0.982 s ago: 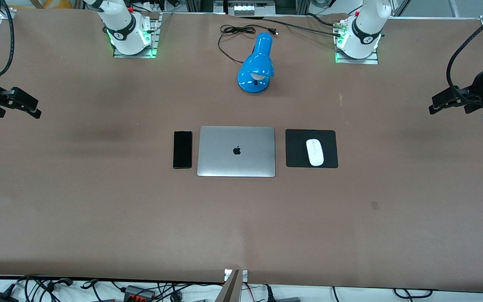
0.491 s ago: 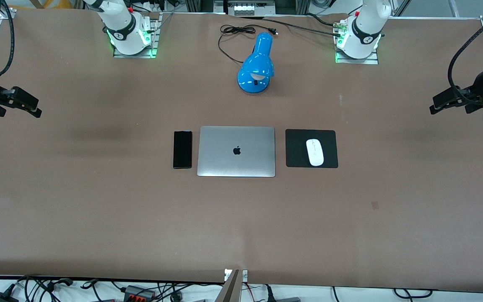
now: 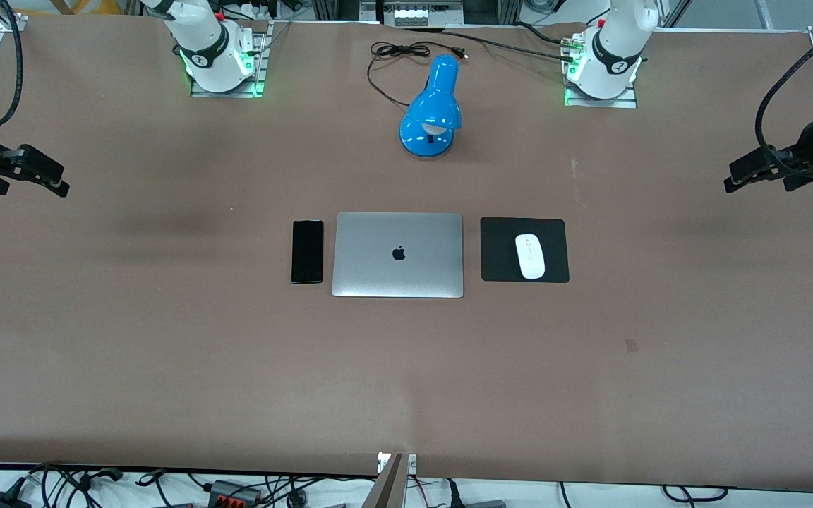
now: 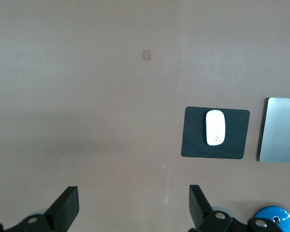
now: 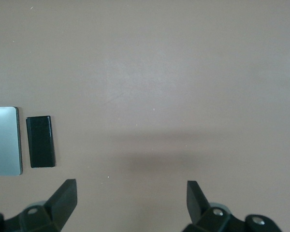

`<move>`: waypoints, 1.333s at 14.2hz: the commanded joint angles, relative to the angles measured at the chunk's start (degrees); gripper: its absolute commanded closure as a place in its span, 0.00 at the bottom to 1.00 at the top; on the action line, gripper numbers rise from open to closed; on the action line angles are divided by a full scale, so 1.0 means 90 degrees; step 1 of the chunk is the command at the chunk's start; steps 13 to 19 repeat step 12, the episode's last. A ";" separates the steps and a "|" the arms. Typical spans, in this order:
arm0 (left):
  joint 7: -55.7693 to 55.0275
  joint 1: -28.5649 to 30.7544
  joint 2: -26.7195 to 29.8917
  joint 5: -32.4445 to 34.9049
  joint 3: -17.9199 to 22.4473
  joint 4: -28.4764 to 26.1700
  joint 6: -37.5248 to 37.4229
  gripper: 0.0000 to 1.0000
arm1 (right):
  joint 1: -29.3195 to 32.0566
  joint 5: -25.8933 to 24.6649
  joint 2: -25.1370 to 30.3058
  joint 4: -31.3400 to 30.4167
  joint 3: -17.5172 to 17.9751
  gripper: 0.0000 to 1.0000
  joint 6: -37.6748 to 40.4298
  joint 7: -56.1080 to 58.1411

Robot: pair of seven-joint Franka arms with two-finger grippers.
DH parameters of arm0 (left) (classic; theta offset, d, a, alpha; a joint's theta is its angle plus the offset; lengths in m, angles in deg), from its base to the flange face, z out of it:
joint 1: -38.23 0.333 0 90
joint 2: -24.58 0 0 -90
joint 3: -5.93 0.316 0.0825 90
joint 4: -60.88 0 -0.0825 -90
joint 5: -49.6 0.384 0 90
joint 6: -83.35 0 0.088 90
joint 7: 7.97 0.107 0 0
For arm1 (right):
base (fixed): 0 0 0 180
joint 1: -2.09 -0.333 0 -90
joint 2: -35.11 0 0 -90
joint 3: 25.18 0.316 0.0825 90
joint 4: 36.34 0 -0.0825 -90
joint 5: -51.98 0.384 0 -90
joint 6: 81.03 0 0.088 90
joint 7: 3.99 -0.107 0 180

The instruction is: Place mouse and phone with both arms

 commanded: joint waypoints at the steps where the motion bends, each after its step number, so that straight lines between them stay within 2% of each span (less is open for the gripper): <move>1: 0.0043 0.0021 -0.0041 0.0106 -0.0034 0.0111 -0.0056 0.00 | 0.0034 0.0011 0.0102 0.0011 0.0027 0.00 0.0108 0.0057; 19: 0.0043 0.0021 -0.0041 0.0106 -0.0034 0.0121 -0.0056 0.00 | 0.0034 -0.0009 0.0121 0.0011 0.0027 0.00 0.0275 0.0067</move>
